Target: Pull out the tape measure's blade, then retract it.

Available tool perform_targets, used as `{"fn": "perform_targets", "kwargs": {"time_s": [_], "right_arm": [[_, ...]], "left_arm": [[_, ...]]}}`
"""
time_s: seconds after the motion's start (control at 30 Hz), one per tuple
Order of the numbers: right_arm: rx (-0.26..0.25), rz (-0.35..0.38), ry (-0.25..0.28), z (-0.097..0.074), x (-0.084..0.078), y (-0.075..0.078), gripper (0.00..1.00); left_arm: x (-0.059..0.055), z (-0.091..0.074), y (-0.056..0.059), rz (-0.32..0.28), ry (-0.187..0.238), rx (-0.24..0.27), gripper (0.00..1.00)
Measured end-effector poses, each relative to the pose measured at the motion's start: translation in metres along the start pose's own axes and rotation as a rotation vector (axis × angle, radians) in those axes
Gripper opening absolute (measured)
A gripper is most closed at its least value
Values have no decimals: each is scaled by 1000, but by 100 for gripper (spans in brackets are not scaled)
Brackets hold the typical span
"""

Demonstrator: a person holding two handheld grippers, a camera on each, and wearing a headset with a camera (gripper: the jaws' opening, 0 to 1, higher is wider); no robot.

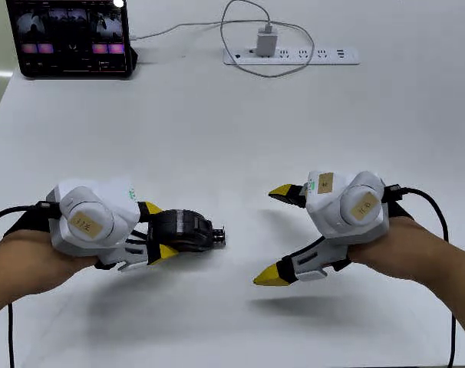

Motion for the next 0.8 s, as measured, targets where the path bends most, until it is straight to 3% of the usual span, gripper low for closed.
{"fn": "perform_targets", "kwargs": {"time_s": [0.4, 0.6, 0.8], "right_arm": [[24, -63, -2, 24, 15, 4, 67], [41, -94, -10, 32, 17, 4, 53], [57, -96, -12, 41, 16, 5, 47]], "left_arm": [[0, 0, 0, 5, -5, 1, 29], [0, 1, 0, -2, -8, -4, 28], [0, 1, 0, -3, -11, -6, 28]]}}
Point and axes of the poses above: the centre of the closed fingertips' face, and the gripper's own axes: z roughly forward along the fingers, y roughly to its right, x roughly out of its top, the point moved 7 cm from there along -z, roughly backward along the fingers, and after that the axes turned 8 degrees about z, right-handed, at the moved point
